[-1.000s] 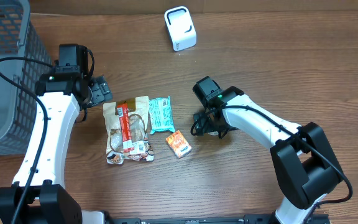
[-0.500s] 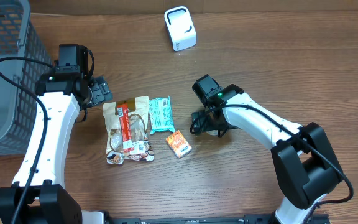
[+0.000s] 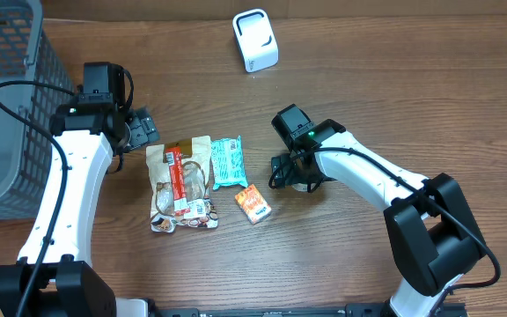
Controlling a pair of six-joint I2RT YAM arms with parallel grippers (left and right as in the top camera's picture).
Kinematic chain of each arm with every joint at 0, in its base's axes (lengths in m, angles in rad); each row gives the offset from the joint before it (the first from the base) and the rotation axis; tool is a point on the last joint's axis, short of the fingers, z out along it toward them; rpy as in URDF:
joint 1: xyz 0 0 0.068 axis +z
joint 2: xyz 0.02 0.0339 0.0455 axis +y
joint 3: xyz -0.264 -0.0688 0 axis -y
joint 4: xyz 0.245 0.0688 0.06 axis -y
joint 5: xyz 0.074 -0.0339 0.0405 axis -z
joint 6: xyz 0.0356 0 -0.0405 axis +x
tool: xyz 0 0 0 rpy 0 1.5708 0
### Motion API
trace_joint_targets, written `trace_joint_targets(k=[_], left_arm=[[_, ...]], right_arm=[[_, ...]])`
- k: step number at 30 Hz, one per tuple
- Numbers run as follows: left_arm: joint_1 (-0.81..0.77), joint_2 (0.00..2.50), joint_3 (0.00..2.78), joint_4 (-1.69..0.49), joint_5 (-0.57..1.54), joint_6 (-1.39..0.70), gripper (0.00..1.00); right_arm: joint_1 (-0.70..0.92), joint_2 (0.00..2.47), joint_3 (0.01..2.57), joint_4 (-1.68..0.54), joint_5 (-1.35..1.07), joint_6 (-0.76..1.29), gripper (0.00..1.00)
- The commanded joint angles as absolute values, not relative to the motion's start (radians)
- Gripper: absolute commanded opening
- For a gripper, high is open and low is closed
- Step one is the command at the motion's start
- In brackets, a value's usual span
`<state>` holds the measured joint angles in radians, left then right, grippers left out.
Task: Scan the item barcode
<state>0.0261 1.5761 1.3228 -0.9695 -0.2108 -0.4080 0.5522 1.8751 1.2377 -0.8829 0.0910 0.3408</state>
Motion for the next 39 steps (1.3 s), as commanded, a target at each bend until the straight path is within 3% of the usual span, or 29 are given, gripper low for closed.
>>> trace_joint_targets(k=[1,9,10,13,21,32,34,37,39], left_arm=[[0.028,1.582,1.342,-0.968,-0.22,-0.389,1.0],[0.028,1.582,1.342,-0.968,-0.22,-0.389,1.0],[0.028,1.582,1.342,-0.968,-0.22,-0.389,1.0],[0.028,1.582,1.342,-0.968,-0.22,-0.389,1.0],[0.028,1.582,1.342,-0.968,-0.22,-0.389,1.0],[0.028,1.582,1.342,-0.968,-0.22,-0.389,1.0],[0.028,1.582,1.342,-0.968,-0.22,-0.389,1.0],[0.028,1.582,1.342,-0.968,-0.22,-0.389,1.0],[0.028,1.582,1.342,-0.968,-0.22,-0.389,1.0]], right_arm=[[0.554,1.876,1.259,-0.879,0.089,0.344,0.95],[0.554,1.876,1.214,-0.843,0.096,0.336,0.89],[0.554,1.876,1.211,-0.842,0.096,0.336,0.84],[0.554,1.876,1.211,-0.847,0.096,0.306,0.58],[0.554,1.876,1.211,-0.865,0.085,0.307,0.58],[0.554,1.876,1.211,-0.884,0.084,0.307,0.46],[0.554,1.876,1.211,-0.888,0.084,0.307,0.47],[0.554,1.876,1.211,-0.894,0.084,0.307,0.65],[0.554,1.876,1.211,-0.896,0.084,0.307,0.65]])
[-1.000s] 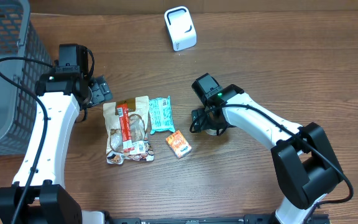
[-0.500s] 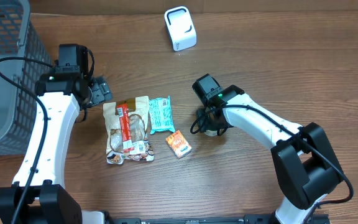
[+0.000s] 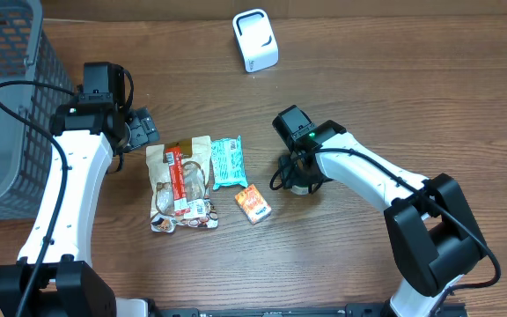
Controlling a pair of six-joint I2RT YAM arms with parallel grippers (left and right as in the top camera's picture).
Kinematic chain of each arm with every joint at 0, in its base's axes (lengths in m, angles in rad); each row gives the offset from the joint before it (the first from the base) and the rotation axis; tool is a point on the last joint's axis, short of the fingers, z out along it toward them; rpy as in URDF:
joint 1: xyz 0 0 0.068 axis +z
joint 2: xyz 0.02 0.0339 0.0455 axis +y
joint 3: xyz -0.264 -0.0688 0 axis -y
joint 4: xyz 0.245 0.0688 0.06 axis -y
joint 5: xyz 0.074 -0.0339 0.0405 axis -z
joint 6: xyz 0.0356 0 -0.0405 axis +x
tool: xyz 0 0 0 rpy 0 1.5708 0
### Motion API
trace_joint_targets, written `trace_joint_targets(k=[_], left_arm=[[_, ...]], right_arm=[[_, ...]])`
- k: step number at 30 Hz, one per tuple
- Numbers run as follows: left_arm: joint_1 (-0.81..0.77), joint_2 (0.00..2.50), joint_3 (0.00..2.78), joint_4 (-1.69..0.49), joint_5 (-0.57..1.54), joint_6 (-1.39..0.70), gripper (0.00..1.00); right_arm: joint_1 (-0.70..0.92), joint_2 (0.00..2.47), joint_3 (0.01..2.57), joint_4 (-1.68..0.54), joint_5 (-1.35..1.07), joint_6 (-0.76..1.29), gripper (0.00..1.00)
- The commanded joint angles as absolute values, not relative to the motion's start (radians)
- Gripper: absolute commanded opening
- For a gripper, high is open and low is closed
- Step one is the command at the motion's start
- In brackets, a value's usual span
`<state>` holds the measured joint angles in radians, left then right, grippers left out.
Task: Scan the item barcode
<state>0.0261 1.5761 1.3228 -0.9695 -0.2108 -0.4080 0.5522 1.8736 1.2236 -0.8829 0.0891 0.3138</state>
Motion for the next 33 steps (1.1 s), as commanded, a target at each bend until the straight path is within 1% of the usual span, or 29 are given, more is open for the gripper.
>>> trace_joint_targets(k=[1,6,8,10,12,13,17,19,22,23,25,26,28,29,30,32,33], left_arm=[[0.028,1.582,1.342,-0.968,-0.22,-0.389,1.0],[0.028,1.582,1.342,-0.968,-0.22,-0.389,1.0],[0.028,1.582,1.342,-0.968,-0.22,-0.389,1.0],[0.028,1.582,1.342,-0.968,-0.22,-0.389,1.0],[0.028,1.582,1.342,-0.968,-0.22,-0.389,1.0],[0.028,1.582,1.342,-0.968,-0.22,-0.389,1.0],[0.027,1.582,1.342,-0.968,-0.22,-0.389,1.0],[0.028,1.582,1.342,-0.968,-0.22,-0.389,1.0],[0.028,1.582,1.342,-0.968,-0.22,-0.389,1.0],[0.028,1.582,1.342,-0.968,-0.22,-0.389,1.0],[0.028,1.582,1.342,-0.968,-0.22,-0.389,1.0],[0.028,1.582,1.342,-0.968,-0.22,-0.389,1.0],[0.028,1.582,1.342,-0.968,-0.22,-0.389,1.0],[0.028,1.582,1.342,-0.968,-0.22,-0.389,0.99],[0.028,1.582,1.342,-0.968,-0.22,-0.389,1.0],[0.028,1.582,1.342,-0.968,-0.22,-0.389,1.0],[0.028,1.582,1.342,-0.968,-0.22,-0.389,1.0]], right_arm=[[0.554,1.876,1.211,-0.895,0.084,0.307,0.64],[0.554,1.876,1.211,-0.903,0.084,0.307,0.65],[0.554,1.876,1.211,-0.907,0.084,0.307,0.69],[0.554,1.876,1.211,-0.904,0.085,0.307,0.69],[0.554,1.876,1.211,-0.903,0.084,0.307,0.61],[0.554,1.876,1.211,-0.904,0.084,0.307,0.56],[0.554,1.876,1.211,-0.911,0.084,0.307,0.53],[0.554,1.876,1.211,-0.91,0.084,0.307,0.48],[0.554,1.876,1.218,-0.902,0.085,0.307,0.36],[0.554,1.876,1.232,-0.909,0.085,0.307,0.35],[0.554,1.876,1.275,-0.945,0.084,0.307,0.33],[0.554,1.875,1.303,-0.971,0.084,0.307,0.27],[0.554,1.875,1.365,-1.024,0.084,0.307,0.27],[0.554,1.875,1.399,-1.05,0.084,0.308,0.25],[0.554,1.875,1.434,-1.076,0.084,0.308,0.22],[0.554,1.875,1.52,-1.14,0.084,0.318,0.11],[0.554,1.875,1.566,-1.172,0.084,0.323,0.08]])
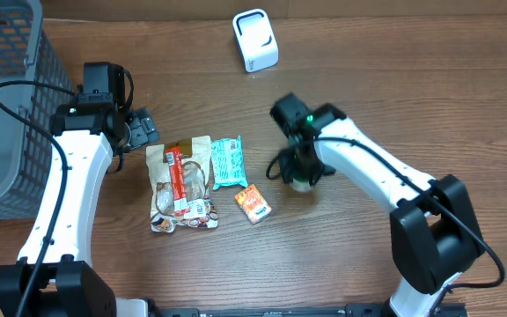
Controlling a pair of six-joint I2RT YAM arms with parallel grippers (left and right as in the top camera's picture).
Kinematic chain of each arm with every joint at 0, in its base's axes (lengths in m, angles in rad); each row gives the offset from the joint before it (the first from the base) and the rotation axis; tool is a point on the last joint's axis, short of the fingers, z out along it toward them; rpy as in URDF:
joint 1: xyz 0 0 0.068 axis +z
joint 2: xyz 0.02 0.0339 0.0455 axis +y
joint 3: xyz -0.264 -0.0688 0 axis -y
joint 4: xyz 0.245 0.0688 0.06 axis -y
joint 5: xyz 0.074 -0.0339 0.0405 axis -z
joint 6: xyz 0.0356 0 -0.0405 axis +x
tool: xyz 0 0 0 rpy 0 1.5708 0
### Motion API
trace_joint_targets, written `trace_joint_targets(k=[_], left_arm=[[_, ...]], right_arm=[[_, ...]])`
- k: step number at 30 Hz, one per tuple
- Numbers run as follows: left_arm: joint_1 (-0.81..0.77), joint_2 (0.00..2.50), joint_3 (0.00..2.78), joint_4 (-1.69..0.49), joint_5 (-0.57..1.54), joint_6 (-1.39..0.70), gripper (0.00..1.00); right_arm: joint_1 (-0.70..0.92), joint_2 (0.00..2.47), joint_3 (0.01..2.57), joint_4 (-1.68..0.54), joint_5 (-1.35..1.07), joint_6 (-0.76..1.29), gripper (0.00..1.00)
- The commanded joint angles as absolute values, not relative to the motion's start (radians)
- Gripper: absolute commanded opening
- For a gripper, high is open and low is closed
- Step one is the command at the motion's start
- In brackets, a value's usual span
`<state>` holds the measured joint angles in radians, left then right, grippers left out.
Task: Scan the item barcode
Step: 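Carry the jar to the white scanner and hold it there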
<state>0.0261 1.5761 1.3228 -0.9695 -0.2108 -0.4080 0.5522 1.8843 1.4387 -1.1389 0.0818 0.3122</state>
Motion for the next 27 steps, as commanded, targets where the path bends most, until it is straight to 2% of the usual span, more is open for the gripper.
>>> trace_joint_targets(k=[1,11,19,27], left_arm=[[0.028,1.582,1.342,-0.968,-0.22,-0.389,1.0],[0.028,1.582,1.342,-0.968,-0.22,-0.389,1.0],[0.028,1.582,1.342,-0.968,-0.22,-0.389,1.0],[0.028,1.582,1.342,-0.968,-0.22,-0.389,1.0]], right_arm=[[0.554,1.875,1.615,-1.207,0.083,0.326,0.08],[0.554,1.875,2.121,-1.451,0.058,0.326,0.07],[0.554,1.882,2.158,-1.348,0.058,0.325,0.06],[0.554,1.926,2.157,-1.15,0.067,0.307,0.06]])
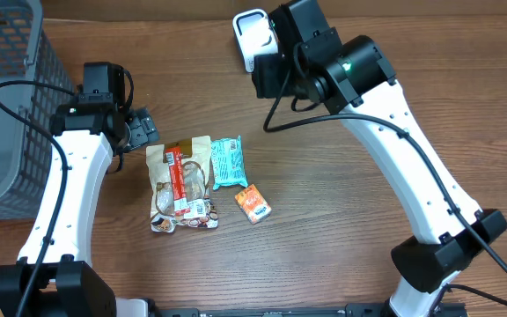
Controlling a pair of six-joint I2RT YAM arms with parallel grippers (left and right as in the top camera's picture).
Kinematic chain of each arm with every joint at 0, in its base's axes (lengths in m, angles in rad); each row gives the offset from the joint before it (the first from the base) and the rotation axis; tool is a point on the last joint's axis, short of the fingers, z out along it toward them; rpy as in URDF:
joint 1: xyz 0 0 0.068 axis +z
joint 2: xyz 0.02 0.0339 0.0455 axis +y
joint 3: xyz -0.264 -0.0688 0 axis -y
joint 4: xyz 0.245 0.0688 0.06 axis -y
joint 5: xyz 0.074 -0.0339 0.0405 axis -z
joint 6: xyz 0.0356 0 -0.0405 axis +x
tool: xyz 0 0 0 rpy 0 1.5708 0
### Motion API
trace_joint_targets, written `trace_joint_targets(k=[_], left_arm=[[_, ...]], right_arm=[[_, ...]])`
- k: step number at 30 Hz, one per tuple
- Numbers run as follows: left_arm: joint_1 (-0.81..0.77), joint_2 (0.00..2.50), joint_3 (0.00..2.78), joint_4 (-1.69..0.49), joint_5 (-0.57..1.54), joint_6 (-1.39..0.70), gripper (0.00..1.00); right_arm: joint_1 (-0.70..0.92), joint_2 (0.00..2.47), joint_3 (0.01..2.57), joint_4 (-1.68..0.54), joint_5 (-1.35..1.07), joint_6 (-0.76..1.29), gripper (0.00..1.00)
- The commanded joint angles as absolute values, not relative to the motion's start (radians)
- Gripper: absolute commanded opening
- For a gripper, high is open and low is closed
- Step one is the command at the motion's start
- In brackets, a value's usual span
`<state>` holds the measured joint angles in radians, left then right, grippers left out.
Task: Scan the item barcode
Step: 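Carry the jar to the white scanner and hold it there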
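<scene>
My right arm point(359, 70) is raised high at the back of the table. Its wrist end point(267, 75) hangs beside the white scanner point(249, 31) and covers part of it. The right fingers and anything between them are hidden under the wrist. On the table lie a brown snack bag point(179, 180), a teal packet point(227, 161) and a small orange box point(253, 204). My left gripper point(146, 126) stands open just up and left of the snack bag, holding nothing.
A grey mesh basket point(7, 97) fills the far left. Black cables run along both arms. Bare wooden tabletop point(324, 194) lies right of the orange box.
My right arm has risen from the table right of the teal packet to the scanner at the back. The small pale thing under its gripper is gone from that spot. The left arm is unchanged.
My right gripper was down on the table right of the packets, over a small pale thing, at all three earlier moments, turning slightly. Now it is up by the scanner and that spot is bare. The left arm and the three packets stayed put.
</scene>
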<state>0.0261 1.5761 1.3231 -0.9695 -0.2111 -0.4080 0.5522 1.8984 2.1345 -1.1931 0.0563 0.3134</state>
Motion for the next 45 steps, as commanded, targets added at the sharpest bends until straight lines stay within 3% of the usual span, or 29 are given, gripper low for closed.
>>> trace_joint_targets(k=[1,16,27,31,45], left_arm=[[0.028,1.582,1.342,-0.968,-0.22,-0.389,1.0],[0.027,1.582,1.342,-0.968,-0.22,-0.389,1.0],[0.028,1.582,1.342,-0.968,-0.22,-0.389,1.0],[0.028,1.582,1.342,-0.968,-0.22,-0.389,1.0],[0.028,1.582,1.342,-0.968,-0.22,-0.389,1.0]], right_arm=[[0.554,1.936,2.157,-1.122,0.078,0.306,0.06],[0.528,2.225,2.147,-0.596,0.3,0.258,0.04],[0.416,2.424,2.147,-0.13,0.284,0.167,0.04],[0.384,2.465,2.147,0.026,0.136,0.167,0.04],[0.389,2.565,2.147,0.224,0.042,0.188,0.04]])
